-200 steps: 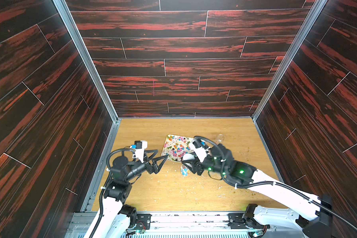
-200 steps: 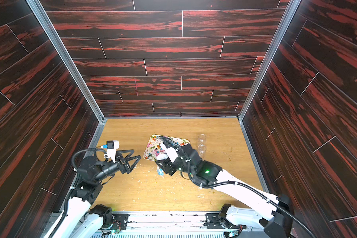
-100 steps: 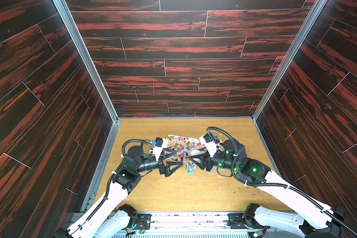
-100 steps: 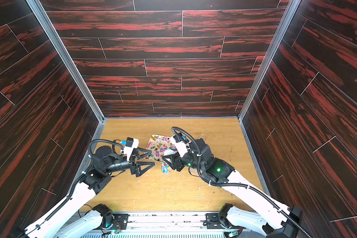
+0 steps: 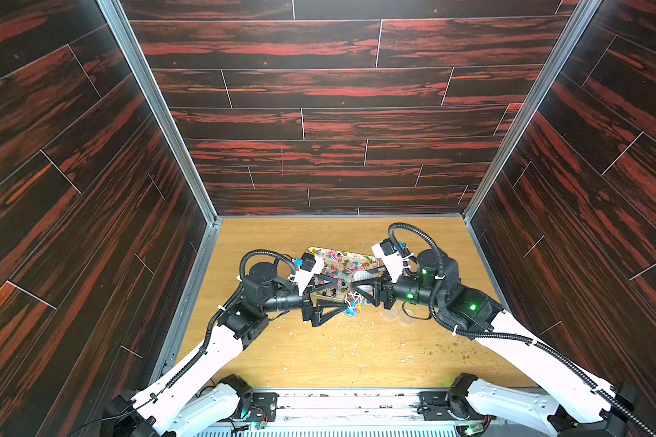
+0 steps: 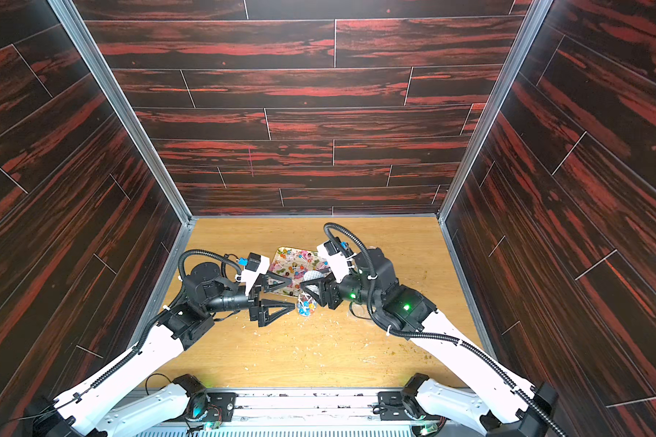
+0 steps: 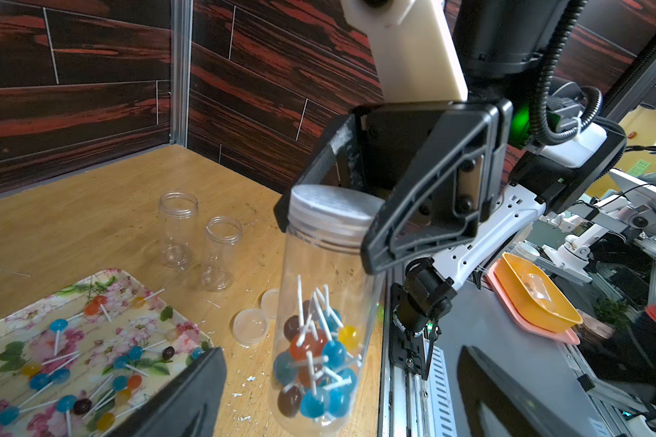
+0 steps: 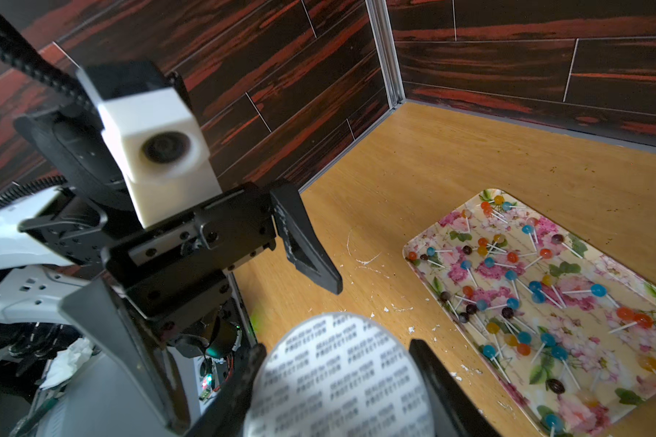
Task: Pour the candies out of the jar
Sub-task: Pick up the jar from the center of the board.
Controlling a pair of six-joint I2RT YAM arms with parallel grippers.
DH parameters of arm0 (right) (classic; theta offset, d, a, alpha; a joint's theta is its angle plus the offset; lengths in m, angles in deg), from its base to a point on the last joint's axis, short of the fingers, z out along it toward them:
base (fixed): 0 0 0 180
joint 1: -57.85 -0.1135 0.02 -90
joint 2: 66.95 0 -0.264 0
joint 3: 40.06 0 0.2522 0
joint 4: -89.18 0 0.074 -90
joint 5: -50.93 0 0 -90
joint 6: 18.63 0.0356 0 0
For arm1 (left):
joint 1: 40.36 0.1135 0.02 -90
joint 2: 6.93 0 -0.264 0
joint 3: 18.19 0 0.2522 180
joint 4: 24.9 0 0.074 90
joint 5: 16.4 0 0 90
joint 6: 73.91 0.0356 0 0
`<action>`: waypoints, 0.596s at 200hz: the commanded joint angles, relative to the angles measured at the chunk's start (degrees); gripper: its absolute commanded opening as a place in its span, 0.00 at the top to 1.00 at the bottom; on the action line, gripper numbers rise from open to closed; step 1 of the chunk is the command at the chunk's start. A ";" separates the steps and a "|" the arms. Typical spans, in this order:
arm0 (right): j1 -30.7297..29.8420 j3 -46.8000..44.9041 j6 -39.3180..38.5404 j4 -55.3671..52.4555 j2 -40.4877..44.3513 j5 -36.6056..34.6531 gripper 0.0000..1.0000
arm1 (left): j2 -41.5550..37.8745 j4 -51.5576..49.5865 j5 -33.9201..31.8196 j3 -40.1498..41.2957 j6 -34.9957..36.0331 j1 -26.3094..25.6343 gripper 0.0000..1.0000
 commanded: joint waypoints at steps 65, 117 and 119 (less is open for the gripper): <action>0.56 3.18 4.46 6.16 -0.59 9.64 0.59 | 3.22 0.57 2.81 -2.49 2.61 -1.51 0.03; 0.58 3.68 4.91 6.45 -1.16 10.39 0.59 | 4.70 1.25 3.27 -2.97 2.73 -2.39 0.05; 0.56 3.65 4.98 6.41 -1.16 10.41 0.59 | 4.70 1.28 3.27 -3.01 2.69 -2.41 0.05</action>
